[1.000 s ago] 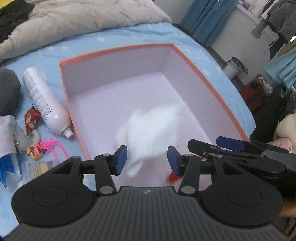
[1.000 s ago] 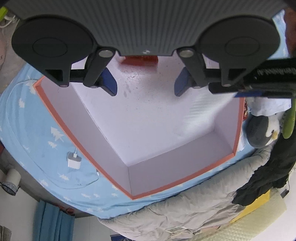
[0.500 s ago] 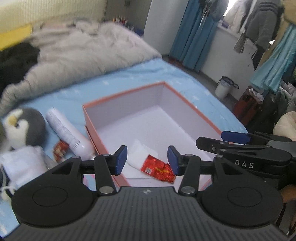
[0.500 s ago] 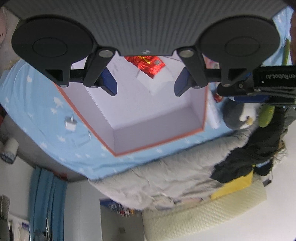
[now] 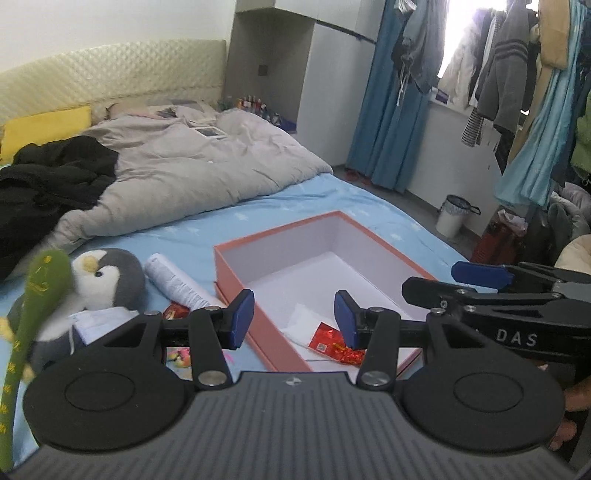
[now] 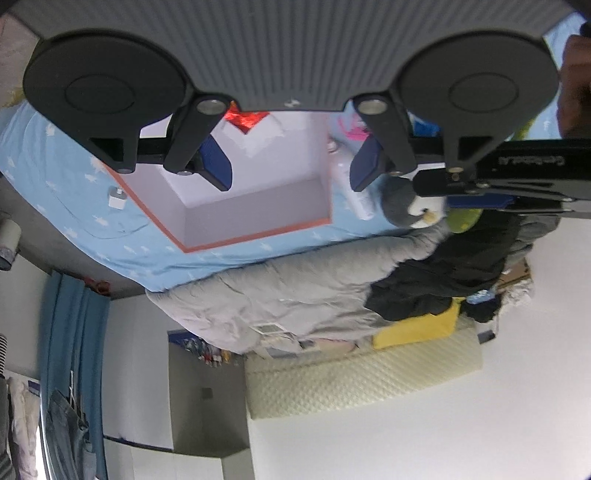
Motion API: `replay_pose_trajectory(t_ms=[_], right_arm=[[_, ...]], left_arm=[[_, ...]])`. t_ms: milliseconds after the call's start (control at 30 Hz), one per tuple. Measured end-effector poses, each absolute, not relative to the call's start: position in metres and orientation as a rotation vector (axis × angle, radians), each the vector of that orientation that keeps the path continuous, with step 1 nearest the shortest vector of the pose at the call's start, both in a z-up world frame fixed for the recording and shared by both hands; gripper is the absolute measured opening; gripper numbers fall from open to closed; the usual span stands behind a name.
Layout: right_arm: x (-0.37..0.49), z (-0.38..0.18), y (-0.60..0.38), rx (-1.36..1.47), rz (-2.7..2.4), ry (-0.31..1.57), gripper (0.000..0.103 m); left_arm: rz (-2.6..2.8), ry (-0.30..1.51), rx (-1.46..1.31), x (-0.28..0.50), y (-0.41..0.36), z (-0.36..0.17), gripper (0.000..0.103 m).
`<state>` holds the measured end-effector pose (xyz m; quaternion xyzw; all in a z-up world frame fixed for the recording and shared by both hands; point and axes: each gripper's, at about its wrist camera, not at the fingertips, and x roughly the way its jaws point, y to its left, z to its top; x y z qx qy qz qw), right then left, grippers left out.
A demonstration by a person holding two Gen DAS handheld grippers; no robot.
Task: Organize soft objects
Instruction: 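Open both grippers to drop the packet and wipe into the pink box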
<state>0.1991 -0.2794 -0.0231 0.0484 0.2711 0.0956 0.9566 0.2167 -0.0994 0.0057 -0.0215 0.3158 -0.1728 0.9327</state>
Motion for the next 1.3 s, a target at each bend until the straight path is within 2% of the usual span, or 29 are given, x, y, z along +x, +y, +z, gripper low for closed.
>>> replay_pose_trajectory(t_ms=[333,1300], right_arm=[[0.153,-0.027,-0.246,0.069,0.25,0.514,0.073],[0.075,-0.079,-0.174,0.078,0.386,0.658,0.073]], left_arm=[[-0.286,0.629,-0.103,0.165,-0.054,0.002,0.054],[-0.076,0.697,-0.235,0.052,0.032,-0.058,0.056]])
